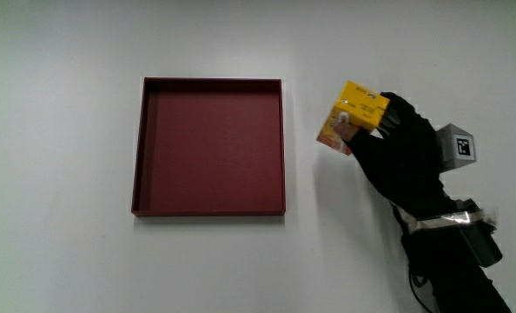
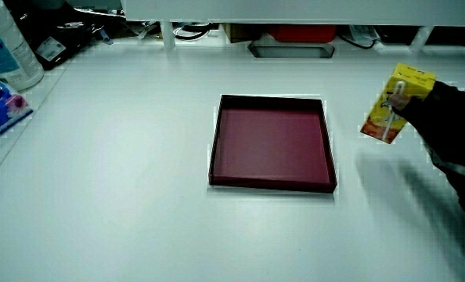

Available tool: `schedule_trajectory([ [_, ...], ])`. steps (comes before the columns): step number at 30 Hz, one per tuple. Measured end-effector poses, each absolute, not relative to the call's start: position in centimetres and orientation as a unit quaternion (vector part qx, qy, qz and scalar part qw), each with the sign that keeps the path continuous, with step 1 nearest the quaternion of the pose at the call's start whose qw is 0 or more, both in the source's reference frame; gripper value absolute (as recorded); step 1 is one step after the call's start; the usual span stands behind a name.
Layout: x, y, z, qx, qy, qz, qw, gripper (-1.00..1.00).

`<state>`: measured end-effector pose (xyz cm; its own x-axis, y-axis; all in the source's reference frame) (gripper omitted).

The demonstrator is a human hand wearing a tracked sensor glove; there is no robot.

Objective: Pick ice redtea

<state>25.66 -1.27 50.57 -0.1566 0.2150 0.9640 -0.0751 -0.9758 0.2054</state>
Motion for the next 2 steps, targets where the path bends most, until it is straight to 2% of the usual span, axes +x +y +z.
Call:
schedule_trajectory([
  [2, 24.29, -1.66, 49.67, 0.64, 0.04, 0.761, 0.098, 1.0],
])
